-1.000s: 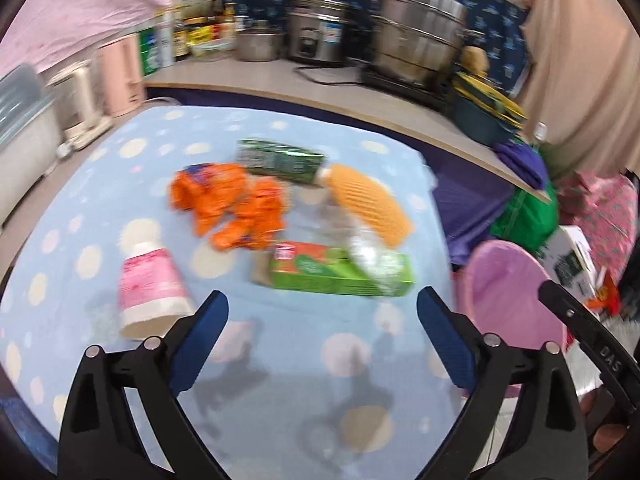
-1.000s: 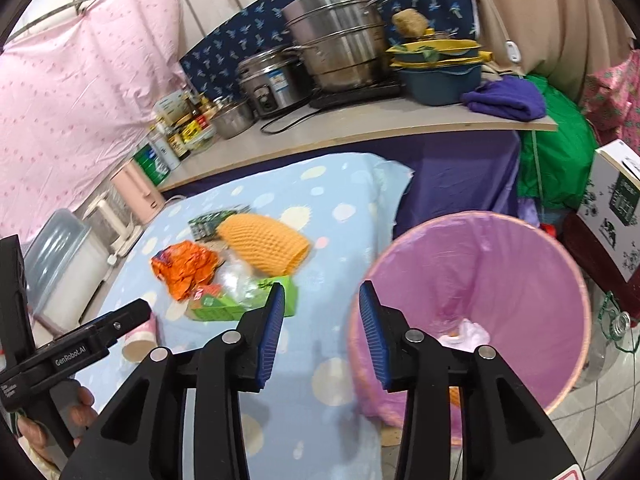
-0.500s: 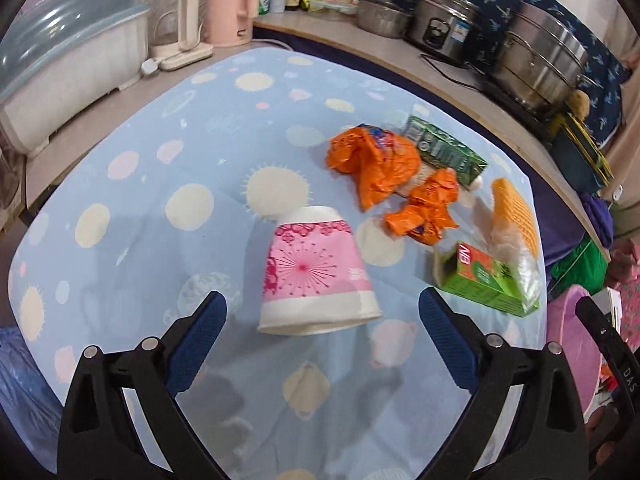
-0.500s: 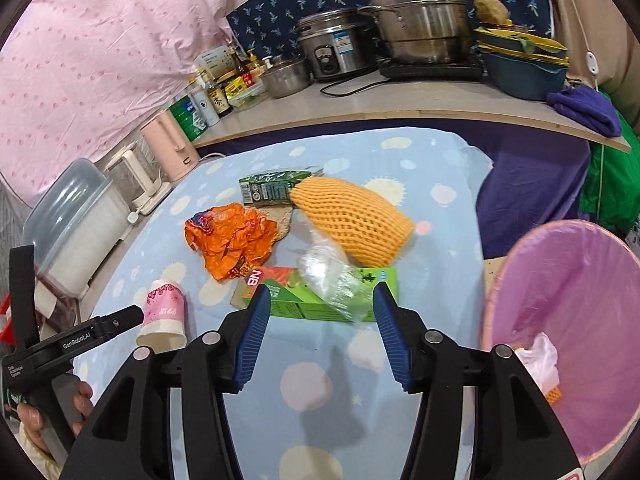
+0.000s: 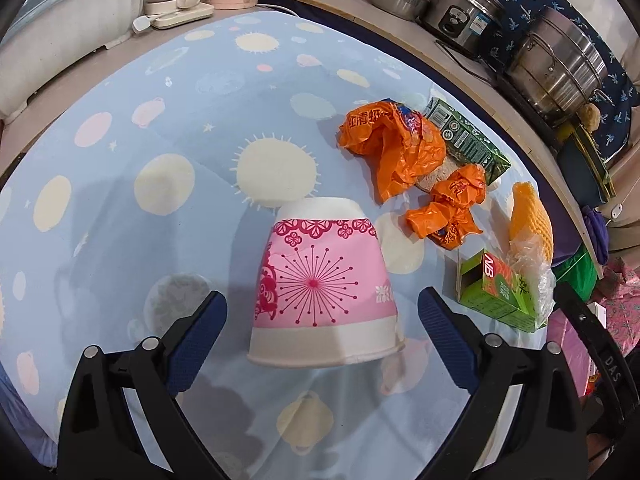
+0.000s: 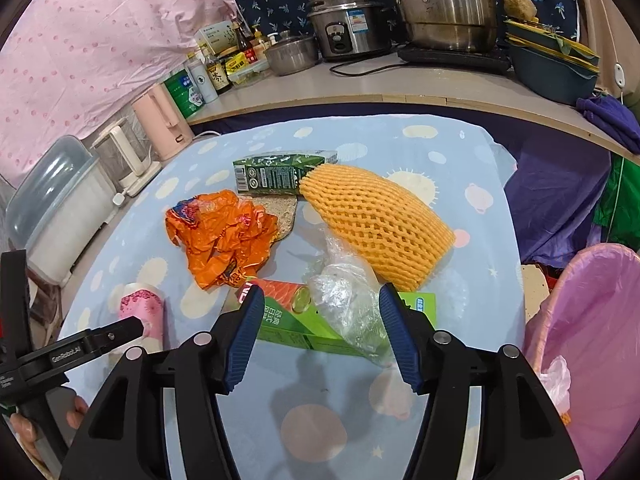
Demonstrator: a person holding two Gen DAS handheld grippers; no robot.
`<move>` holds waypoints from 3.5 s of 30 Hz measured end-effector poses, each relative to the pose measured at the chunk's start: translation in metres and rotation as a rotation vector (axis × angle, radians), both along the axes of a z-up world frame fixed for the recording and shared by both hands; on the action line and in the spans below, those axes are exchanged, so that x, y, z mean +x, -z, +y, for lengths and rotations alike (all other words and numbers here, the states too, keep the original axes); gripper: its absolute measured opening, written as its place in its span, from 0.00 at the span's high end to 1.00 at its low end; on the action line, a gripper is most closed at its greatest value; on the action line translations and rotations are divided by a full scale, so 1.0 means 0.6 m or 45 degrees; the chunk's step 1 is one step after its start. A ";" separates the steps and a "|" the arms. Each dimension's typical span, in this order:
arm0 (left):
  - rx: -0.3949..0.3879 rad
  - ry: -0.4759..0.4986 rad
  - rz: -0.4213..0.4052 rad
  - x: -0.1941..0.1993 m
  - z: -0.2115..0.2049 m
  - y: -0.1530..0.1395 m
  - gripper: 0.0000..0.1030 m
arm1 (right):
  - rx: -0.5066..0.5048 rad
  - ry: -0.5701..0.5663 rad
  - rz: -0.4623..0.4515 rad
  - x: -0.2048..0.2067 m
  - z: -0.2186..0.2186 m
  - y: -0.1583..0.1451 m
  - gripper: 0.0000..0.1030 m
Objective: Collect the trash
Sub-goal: 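Grasp the pink paper cup with the left tool while the right tool grasps the clear plastic bag, then carry the pink cup and clear bag over the pink bin and release them, then grasp the orange wrapper with the left tool while the right tool grasps the orange foam net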
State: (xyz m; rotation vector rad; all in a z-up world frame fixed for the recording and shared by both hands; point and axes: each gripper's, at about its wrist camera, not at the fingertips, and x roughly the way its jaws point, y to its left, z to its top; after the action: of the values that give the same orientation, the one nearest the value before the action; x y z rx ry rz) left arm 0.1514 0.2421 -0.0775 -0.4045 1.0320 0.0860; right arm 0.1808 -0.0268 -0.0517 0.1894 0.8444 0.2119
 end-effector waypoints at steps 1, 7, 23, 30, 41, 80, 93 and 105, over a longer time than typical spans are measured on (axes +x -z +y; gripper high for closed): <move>-0.003 0.003 0.003 0.002 -0.001 0.003 0.16 | -0.008 0.001 0.004 0.004 0.001 0.005 0.44; -0.022 0.033 0.026 0.008 -0.004 0.016 0.29 | -0.030 0.014 0.018 0.023 0.001 0.021 0.44; 0.017 0.094 -0.058 -0.031 -0.022 -0.033 0.33 | 0.008 -0.069 -0.003 -0.004 0.006 0.009 0.86; 0.034 0.167 -0.126 -0.064 -0.055 -0.080 0.33 | 0.067 -0.080 -0.104 -0.062 -0.017 -0.046 0.87; 0.080 0.411 -0.264 -0.108 -0.191 -0.147 0.33 | 0.112 0.088 -0.229 -0.160 -0.135 -0.111 0.87; 0.209 1.098 -0.318 -0.107 -0.634 -0.081 0.33 | 0.169 0.581 -0.046 -0.249 -0.434 0.028 0.82; 0.195 1.083 -0.309 -0.096 -0.635 -0.072 0.31 | 0.166 0.598 -0.080 -0.247 -0.434 0.015 0.68; 0.190 1.050 -0.291 -0.092 -0.619 -0.073 0.31 | 0.161 0.576 -0.082 -0.243 -0.423 0.009 0.67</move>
State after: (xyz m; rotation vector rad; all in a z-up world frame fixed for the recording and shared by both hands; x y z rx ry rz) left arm 0.0962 -0.1294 -0.0336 0.1648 0.8919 -0.6060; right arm 0.0347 -0.2807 -0.0568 0.4829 0.7043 -0.1528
